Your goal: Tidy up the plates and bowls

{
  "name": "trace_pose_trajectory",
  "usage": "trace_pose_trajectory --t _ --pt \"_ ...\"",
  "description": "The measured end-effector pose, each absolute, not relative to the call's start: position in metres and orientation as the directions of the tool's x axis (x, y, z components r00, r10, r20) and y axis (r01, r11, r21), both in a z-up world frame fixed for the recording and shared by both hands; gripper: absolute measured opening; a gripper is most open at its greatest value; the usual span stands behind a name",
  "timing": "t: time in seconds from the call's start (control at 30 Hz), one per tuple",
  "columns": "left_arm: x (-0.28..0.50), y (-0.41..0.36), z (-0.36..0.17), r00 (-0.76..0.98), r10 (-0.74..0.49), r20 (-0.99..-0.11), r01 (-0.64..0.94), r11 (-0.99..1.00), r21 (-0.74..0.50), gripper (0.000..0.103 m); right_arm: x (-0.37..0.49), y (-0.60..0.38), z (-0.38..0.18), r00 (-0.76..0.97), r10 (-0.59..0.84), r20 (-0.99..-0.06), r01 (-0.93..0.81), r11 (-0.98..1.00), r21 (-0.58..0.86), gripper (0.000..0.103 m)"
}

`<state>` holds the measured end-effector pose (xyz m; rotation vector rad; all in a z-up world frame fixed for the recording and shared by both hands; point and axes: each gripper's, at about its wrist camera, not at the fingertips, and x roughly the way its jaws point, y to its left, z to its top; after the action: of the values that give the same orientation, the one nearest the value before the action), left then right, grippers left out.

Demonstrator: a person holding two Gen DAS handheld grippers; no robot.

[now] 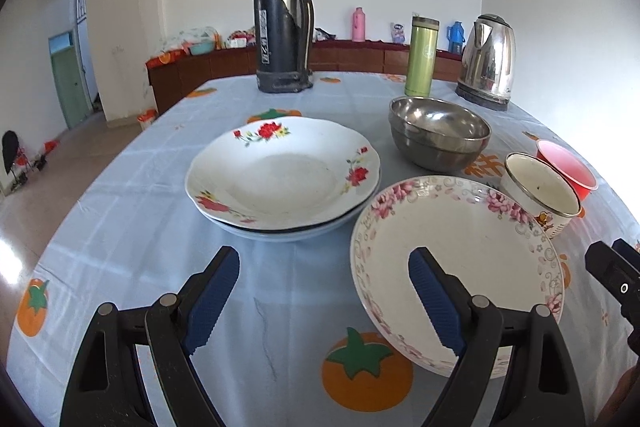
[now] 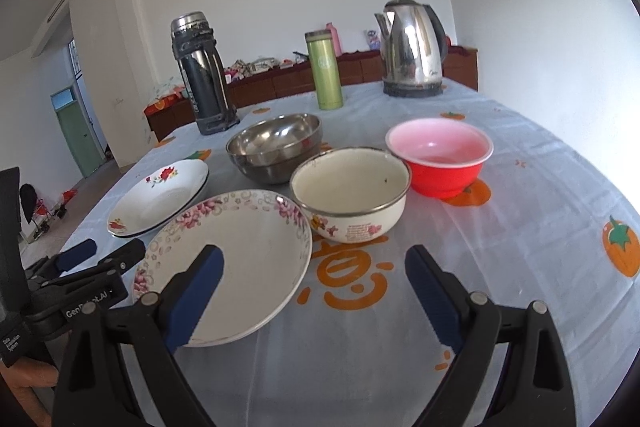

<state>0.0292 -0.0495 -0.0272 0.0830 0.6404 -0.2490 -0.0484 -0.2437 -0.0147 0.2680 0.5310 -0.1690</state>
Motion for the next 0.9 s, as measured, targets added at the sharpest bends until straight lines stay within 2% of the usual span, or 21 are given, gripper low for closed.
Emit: trace_pose_trajectory --t 0.13,0.33,0.53,0.77,0.8,0.87,0.9 --pt "0.031 -0.053 -0.029 0.759 -0.21 -0.616 0.265 0.964 -0.001 0.088 -0.047 -0.244 -0.017 0.846 -0.081 -0.528 0.226 0.95 0.216 0.087" --pt "0.039 -0.06 -0.035 0.71 -0.248 -0.659 0.295 0.955 -0.042 0.088 -0.034 -0.246 -0.025 0.808 -0.036 -0.588 0.212 0.949 0.233 0.071" --pt "0.045 -0.06 -0.04 0.674 -0.276 -0.685 0.295 0.951 -0.092 0.088 -0.028 -0.249 -0.031 0.789 0.001 -0.614 0.201 0.944 0.261 0.066" --pt "0.048 -0.07 -0.043 0.653 -0.275 -0.706 0.311 0.947 -0.082 0.088 -0.017 -0.249 -0.039 0.753 0.06 -0.655 0.18 0.939 0.293 0.053" --pt "0.049 -0.073 -0.043 0.652 -0.273 -0.708 0.311 0.947 -0.079 0.087 -0.015 -0.251 -0.042 0.746 0.078 -0.661 0.178 0.934 0.311 0.051" --pt "0.051 -0.076 -0.044 0.645 -0.276 -0.713 0.317 0.945 -0.079 0.075 -0.01 -0.252 -0.045 0.734 0.103 -0.671 0.171 0.929 0.329 0.043" --pt "0.053 -0.078 -0.045 0.639 -0.277 -0.717 0.32 0.944 -0.079 0.073 -0.007 -0.251 -0.047 0.727 0.116 -0.677 0.165 0.927 0.336 0.041"
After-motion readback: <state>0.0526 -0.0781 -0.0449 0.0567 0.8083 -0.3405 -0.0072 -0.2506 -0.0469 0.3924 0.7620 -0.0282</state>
